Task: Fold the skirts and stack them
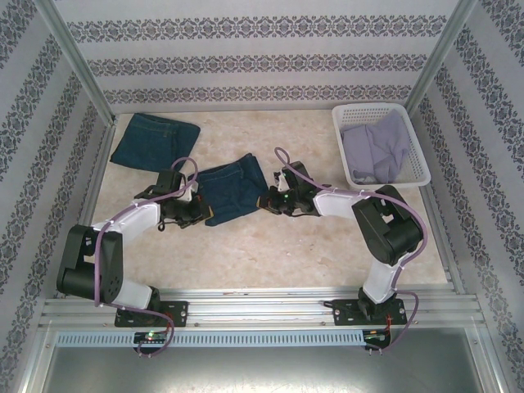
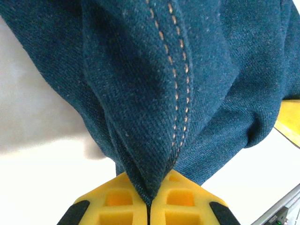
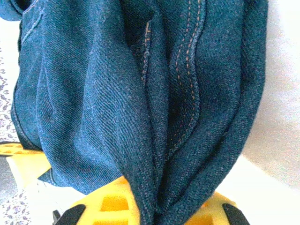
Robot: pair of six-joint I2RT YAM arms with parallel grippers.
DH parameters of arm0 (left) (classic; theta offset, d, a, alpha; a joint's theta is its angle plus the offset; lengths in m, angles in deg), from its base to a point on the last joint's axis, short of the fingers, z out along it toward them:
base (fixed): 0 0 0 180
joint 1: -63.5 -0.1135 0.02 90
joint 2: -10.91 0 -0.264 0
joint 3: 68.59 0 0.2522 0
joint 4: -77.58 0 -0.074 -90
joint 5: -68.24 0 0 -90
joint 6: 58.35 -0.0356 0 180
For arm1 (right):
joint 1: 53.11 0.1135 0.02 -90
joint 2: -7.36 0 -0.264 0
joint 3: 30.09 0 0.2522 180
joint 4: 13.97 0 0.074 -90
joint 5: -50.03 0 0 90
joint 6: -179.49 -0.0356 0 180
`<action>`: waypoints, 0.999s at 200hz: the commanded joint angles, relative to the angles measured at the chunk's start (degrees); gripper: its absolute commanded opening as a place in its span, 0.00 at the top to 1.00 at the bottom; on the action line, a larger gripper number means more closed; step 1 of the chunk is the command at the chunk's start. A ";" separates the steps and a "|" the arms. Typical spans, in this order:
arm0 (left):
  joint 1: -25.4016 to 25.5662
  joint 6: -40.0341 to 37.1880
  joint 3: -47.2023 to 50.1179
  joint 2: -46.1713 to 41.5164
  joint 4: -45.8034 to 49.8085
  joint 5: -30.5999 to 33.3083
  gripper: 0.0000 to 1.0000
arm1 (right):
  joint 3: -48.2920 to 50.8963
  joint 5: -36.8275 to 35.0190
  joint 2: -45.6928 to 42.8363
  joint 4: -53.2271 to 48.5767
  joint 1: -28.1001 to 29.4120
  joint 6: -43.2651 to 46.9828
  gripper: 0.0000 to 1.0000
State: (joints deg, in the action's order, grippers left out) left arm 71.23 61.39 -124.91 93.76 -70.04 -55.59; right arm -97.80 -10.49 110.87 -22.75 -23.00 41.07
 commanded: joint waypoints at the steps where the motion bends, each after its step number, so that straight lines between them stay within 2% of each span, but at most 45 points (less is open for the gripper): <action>1: -4.56 -1.79 2.46 -0.39 7.76 9.30 1.00 | 1.34 -18.92 0.17 -10.94 -7.84 -0.91 1.00; 28: -4.39 -1.10 2.69 0.72 5.07 4.57 1.00 | 2.80 -17.81 -1.26 -8.87 -7.16 -2.14 0.98; 36: -4.23 -0.93 2.68 1.05 4.29 3.22 1.00 | 2.51 -19.18 -2.37 -10.01 -6.48 -1.55 0.94; 64: -2.78 0.13 2.53 2.24 1.45 -0.19 1.00 | 0.54 -27.67 -8.83 -14.06 -0.87 3.90 0.66; 77: -1.98 0.31 2.22 3.16 1.04 -0.71 1.00 | -1.86 -30.71 -11.06 -16.74 3.07 7.57 0.61; 97: -1.58 0.65 2.04 4.59 0.57 -0.99 1.00 | -5.33 -34.09 -11.47 -19.59 9.24 13.89 0.47; 105: -1.58 0.70 1.99 4.97 0.40 -1.15 1.00 | -6.43 -33.90 -10.59 -20.30 11.10 16.67 0.45; 115: -1.60 0.84 1.97 5.30 0.20 -1.24 1.00 | -7.86 -32.17 -8.64 -20.58 12.83 19.90 0.36; 138: -1.54 0.46 1.54 5.52 0.66 -1.02 1.00 | -12.79 -31.25 -3.84 -22.90 16.48 25.36 0.31; 151: -1.50 0.02 1.17 5.54 1.40 -0.51 1.00 | -16.35 -34.54 -1.43 -25.36 18.65 27.80 0.13; 152: -1.54 0.00 1.17 5.51 1.46 -0.53 1.00 | -16.48 -34.86 -1.23 -25.36 18.79 27.87 0.06; 154: -1.54 -0.09 1.15 5.47 1.54 -0.49 1.00 | -17.23 -35.44 -0.81 -25.91 19.12 28.21 0.03; 179: -1.53 -0.12 1.16 5.47 1.71 -0.01 1.00 | -24.04 -46.32 4.44 -32.14 22.28 31.18 0.02; 200: -1.52 -0.20 1.06 5.48 1.82 0.29 1.00 | -26.46 -48.88 8.12 -34.15 22.63 31.29 0.02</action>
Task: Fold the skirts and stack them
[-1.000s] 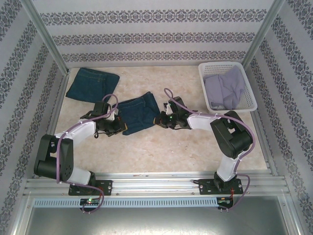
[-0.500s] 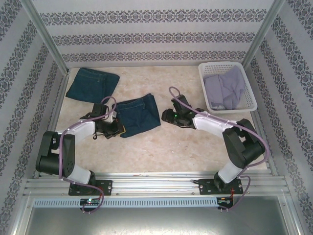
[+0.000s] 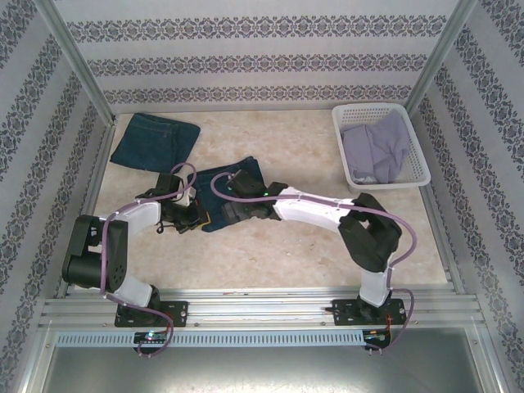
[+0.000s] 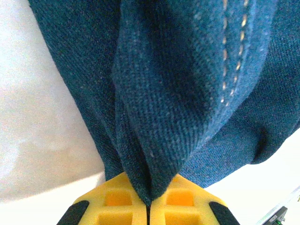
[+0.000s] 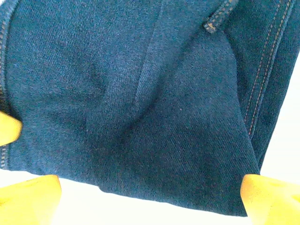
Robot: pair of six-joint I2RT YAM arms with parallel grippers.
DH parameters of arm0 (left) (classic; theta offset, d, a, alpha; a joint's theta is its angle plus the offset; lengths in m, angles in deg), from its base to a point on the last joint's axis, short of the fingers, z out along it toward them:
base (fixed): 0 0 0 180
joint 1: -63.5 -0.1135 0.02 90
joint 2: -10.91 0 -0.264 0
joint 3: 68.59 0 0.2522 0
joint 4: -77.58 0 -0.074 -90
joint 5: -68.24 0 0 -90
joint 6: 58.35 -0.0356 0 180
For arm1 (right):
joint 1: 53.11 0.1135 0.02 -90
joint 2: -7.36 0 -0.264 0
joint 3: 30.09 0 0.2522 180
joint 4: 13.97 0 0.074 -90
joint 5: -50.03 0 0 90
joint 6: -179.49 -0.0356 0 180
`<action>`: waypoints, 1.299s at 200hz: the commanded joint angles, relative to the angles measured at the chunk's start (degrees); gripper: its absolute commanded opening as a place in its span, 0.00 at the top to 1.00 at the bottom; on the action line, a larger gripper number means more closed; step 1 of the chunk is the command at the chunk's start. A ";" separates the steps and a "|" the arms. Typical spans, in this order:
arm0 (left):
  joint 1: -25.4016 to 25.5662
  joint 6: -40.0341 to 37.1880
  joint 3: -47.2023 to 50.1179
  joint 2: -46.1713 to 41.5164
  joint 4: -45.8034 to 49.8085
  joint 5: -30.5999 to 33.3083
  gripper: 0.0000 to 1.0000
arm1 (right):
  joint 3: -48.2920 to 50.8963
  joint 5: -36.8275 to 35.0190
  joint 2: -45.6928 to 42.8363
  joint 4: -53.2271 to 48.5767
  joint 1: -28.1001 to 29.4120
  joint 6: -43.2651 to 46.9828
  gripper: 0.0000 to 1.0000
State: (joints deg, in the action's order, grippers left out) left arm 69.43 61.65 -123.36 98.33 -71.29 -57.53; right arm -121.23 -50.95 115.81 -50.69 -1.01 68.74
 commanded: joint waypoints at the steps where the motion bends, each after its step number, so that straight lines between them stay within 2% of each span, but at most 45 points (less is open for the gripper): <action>1: 0.24 -0.46 -0.48 0.91 3.09 2.26 1.00 | -3.08 -8.34 3.31 -6.17 0.64 3.70 0.02; 25: 0.27 -0.88 -0.68 1.18 3.53 2.92 1.00 | -5.54 -7.29 7.92 -8.70 0.73 4.78 0.02; 56: 0.19 -2.49 -1.36 0.96 7.50 8.78 1.00 | -5.42 -20.21 9.49 -15.42 -0.70 3.45 0.03; 82: 0.11 -3.57 -1.31 1.01 9.09 11.64 1.00 | -0.65 -22.05 4.88 -16.88 -6.55 2.65 0.03; 103: 0.10 -3.52 -1.46 1.77 8.64 10.76 1.00 | 3.38 -22.81 1.34 -15.05 -9.83 6.32 0.03; 132: 0.07 -3.63 -1.91 2.10 8.39 9.28 1.00 | 3.54 -24.27 0.64 -16.61 -12.94 8.36 0.03; 149: 0.06 -3.00 -2.75 2.20 7.74 4.38 1.00 | 3.36 -20.26 -1.72 -15.92 -13.00 8.77 0.03; 154: 0.03 -2.55 -2.96 1.90 7.42 2.67 0.85 | 3.61 -18.47 -2.79 -14.90 -12.87 8.80 0.03; 160: 0.02 -1.83 -3.12 1.19 6.97 1.07 0.59 | 4.01 -15.59 -4.15 -13.50 -12.58 8.88 0.03; 164: 0.07 -1.39 -3.15 0.53 6.69 0.32 0.48 | 4.35 -13.91 -4.98 -12.53 -12.48 8.95 0.03; 187: -0.17 0.11 -3.12 -5.70 6.29 1.52 0.16 | 5.27 -8.83 -8.25 -9.05 -11.84 6.68 0.03; 198: -0.90 0.65 -2.54 -8.19 5.26 2.96 0.06 | 5.40 -7.46 -8.76 -8.36 -11.95 4.80 0.03; 217: -3.09 -0.11 -1.01 -7.95 1.76 2.03 0.04 | 5.40 -5.38 -9.02 -7.26 -12.01 2.67 0.03; 248: -4.31 -3.72 -3.26 1.57 -1.26 0.49 0.23 | 5.40 -3.91 -9.38 -5.55 -11.97 0.77 0.03; 260: -4.53 -3.55 -4.32 4.00 -2.13 1.39 0.25 | 5.45 -3.55 -9.69 -5.21 -11.98 0.28 0.03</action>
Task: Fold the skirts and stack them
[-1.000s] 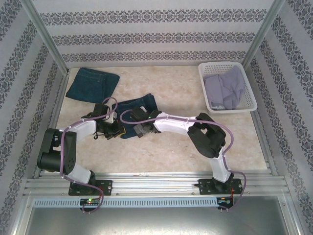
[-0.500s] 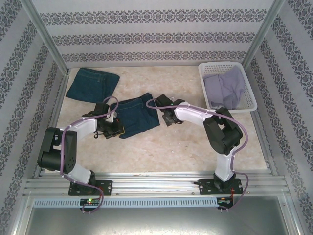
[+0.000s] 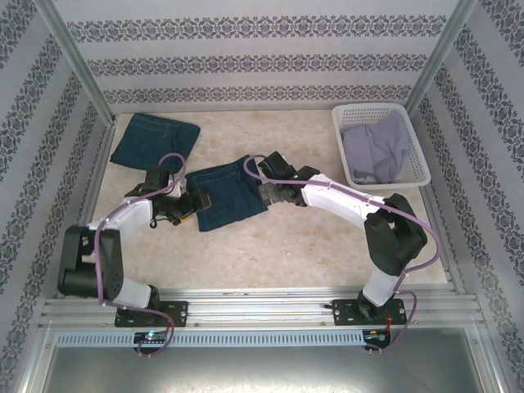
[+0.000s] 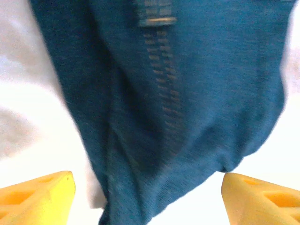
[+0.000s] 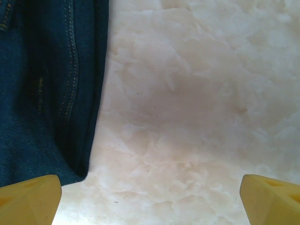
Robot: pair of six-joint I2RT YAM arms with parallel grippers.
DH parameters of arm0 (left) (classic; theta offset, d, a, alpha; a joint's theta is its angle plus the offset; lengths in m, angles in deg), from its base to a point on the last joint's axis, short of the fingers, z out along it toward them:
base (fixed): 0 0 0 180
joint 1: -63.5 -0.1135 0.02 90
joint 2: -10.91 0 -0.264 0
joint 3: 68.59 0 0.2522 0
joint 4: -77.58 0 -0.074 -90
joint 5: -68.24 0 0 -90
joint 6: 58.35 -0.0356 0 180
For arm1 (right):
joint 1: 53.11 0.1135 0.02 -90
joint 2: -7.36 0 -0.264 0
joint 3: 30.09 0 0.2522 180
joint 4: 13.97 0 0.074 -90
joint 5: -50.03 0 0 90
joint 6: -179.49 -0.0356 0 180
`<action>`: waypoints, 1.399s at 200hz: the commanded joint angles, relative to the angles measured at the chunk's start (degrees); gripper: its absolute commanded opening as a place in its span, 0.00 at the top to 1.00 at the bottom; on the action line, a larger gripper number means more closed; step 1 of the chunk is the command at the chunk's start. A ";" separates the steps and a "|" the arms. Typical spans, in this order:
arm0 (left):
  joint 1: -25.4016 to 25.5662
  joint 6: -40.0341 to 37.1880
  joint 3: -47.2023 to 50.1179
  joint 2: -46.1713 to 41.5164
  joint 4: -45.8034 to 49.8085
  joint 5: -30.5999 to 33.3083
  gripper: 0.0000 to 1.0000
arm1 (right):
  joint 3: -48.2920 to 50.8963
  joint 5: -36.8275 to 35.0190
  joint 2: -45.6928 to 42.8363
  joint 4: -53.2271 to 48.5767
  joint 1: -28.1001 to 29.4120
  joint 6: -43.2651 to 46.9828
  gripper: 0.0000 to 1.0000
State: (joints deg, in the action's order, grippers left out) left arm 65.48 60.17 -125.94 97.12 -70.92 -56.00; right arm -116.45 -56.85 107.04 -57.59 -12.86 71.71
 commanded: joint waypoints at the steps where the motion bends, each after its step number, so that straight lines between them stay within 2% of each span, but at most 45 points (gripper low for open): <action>1: -0.61 -2.02 -1.75 5.33 -2.69 -0.09 0.25 | 0.68 2.41 -0.95 1.76 -0.15 -2.78 0.03; 28: -0.63 -0.88 -1.41 7.90 -8.86 1.60 0.24 | 1.94 3.13 -1.98 2.90 -0.17 -4.10 0.03; 40: -0.58 -0.70 -1.94 10.34 -11.25 0.18 0.24 | 2.39 3.66 -2.21 3.40 -0.26 -4.61 0.03; 62: -0.60 -0.30 -3.29 14.35 -15.61 -1.36 0.30 | 2.80 4.17 -2.47 3.80 -0.34 -5.22 0.03; 69: -0.59 -0.34 -3.84 15.25 -16.75 -1.31 0.36 | 2.85 4.35 -2.54 4.00 -0.26 -5.31 0.03; 87: -0.58 -0.40 -6.34 16.25 -17.94 -1.93 0.60 | 2.99 4.83 -2.65 4.37 -0.41 -5.68 0.03; 104: -0.19 0.23 -8.04 14.42 -18.79 -3.47 0.78 | 3.37 4.84 -2.90 4.71 -0.42 -6.15 0.03; 115: 0.49 -0.23 -9.22 12.23 -17.49 -2.36 1.00 | 3.77 4.84 -3.16 5.04 -0.50 -6.45 0.03; 153: 3.02 -8.46 -17.52 7.80 -2.15 7.08 1.00 | 5.46 5.02 -4.26 6.34 -1.30 -7.86 0.03; 175: 3.26 -17.50 -26.29 11.78 9.98 14.00 1.00 | 6.47 4.73 -5.30 7.60 -2.80 -9.31 0.04; 190: 3.38 -23.52 -33.67 15.09 18.95 21.31 1.00 | 7.24 4.96 -6.26 8.49 -4.33 -10.67 0.03; 205: 3.32 -28.63 -39.05 16.81 23.43 26.93 1.00 | 8.41 5.58 -7.38 9.78 -6.05 -12.32 0.03; 225: 2.90 -35.83 -45.88 18.51 26.61 27.93 1.00 | 9.86 7.48 -8.57 11.73 -8.67 -13.99 0.04; 246: 1.84 -43.00 -57.11 23.33 33.10 27.61 1.00 | 10.36 9.32 -8.97 12.56 -11.03 -15.15 0.04; 280: -0.40 -52.53 -72.30 30.55 42.04 26.74 1.00 | 9.72 9.83 -9.24 12.02 -12.28 -15.66 0.04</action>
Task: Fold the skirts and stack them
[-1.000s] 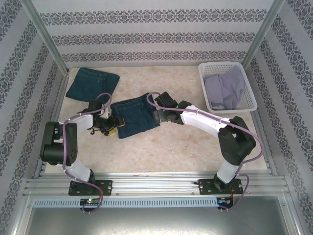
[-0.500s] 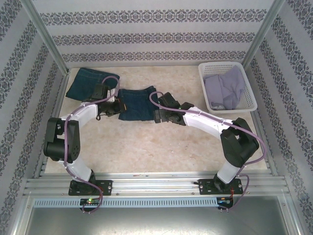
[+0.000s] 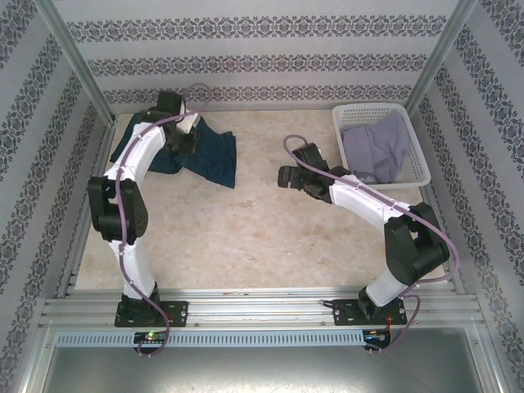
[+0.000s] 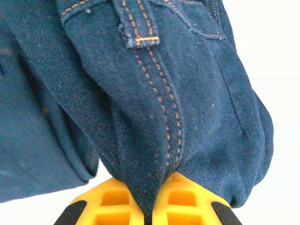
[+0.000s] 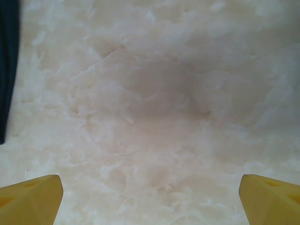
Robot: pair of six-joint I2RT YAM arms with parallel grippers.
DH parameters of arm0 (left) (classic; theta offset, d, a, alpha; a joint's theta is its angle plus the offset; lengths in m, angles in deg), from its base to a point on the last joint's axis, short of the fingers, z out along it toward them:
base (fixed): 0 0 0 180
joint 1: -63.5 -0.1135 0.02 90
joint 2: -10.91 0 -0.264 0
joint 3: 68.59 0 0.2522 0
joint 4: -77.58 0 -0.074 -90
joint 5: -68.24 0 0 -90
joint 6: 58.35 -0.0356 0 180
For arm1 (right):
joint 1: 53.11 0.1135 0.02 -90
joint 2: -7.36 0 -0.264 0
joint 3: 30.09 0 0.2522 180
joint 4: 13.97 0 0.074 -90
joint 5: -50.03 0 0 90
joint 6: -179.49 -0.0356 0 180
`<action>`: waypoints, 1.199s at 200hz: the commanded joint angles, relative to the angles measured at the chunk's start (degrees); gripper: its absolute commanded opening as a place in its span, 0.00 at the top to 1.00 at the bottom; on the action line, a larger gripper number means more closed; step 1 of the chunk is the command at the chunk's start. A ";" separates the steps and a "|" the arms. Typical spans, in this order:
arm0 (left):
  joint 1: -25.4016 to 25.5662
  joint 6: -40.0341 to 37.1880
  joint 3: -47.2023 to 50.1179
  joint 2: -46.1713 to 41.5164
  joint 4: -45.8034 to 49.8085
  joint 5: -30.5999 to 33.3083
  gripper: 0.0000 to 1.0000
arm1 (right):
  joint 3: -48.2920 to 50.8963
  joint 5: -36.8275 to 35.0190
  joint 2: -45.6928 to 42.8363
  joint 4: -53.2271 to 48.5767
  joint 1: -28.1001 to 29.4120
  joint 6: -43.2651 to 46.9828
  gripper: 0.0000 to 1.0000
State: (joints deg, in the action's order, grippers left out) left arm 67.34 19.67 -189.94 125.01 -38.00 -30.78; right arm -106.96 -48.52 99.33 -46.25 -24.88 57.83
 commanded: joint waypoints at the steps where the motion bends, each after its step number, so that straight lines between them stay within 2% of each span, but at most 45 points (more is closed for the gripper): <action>1: -2.34 -12.28 -8.58 2.77 9.30 1.53 1.00 | 0.17 1.47 -1.52 0.63 -0.27 -1.80 0.04; 49: -8.69 -19.49 -25.70 11.30 16.54 1.66 1.00 | -4.29 1.88 0.16 -6.61 -0.92 -0.65 0.04; 88: -11.98 -24.41 -38.89 15.62 21.72 -4.35 1.00 | -7.02 1.08 1.85 -10.98 -0.95 -1.41 0.04; 106: -13.06 -26.24 -40.74 15.45 22.12 -7.33 1.00 | -7.97 0.95 2.64 -11.75 -0.89 -2.39 0.04; 129: -15.35 -26.12 -44.02 14.74 23.00 -16.37 1.00 | -9.84 1.18 3.85 -13.19 -0.92 -2.62 0.04; 139: -16.08 -26.08 -44.39 14.13 22.83 -18.38 1.00 | -10.89 0.96 4.39 -14.14 -0.89 -2.49 0.05; 170: -18.49 -26.30 -44.37 15.19 22.32 -19.55 1.00 | -12.20 0.36 4.90 -15.31 -0.72 -2.42 0.05; 205: -22.78 -26.19 -44.31 18.15 21.70 -18.09 1.00 | -12.21 -0.16 4.98 -17.04 -0.55 -2.35 0.05; 240: -26.10 -27.54 -43.51 20.80 19.80 -20.18 1.00 | -12.64 -0.67 5.42 -18.13 -0.37 -2.87 0.05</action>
State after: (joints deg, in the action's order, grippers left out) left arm 43.42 -5.40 -232.49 143.75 -15.75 -47.74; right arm -117.84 -47.41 103.87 -62.10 -25.25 56.17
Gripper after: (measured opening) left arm 0.078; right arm 0.955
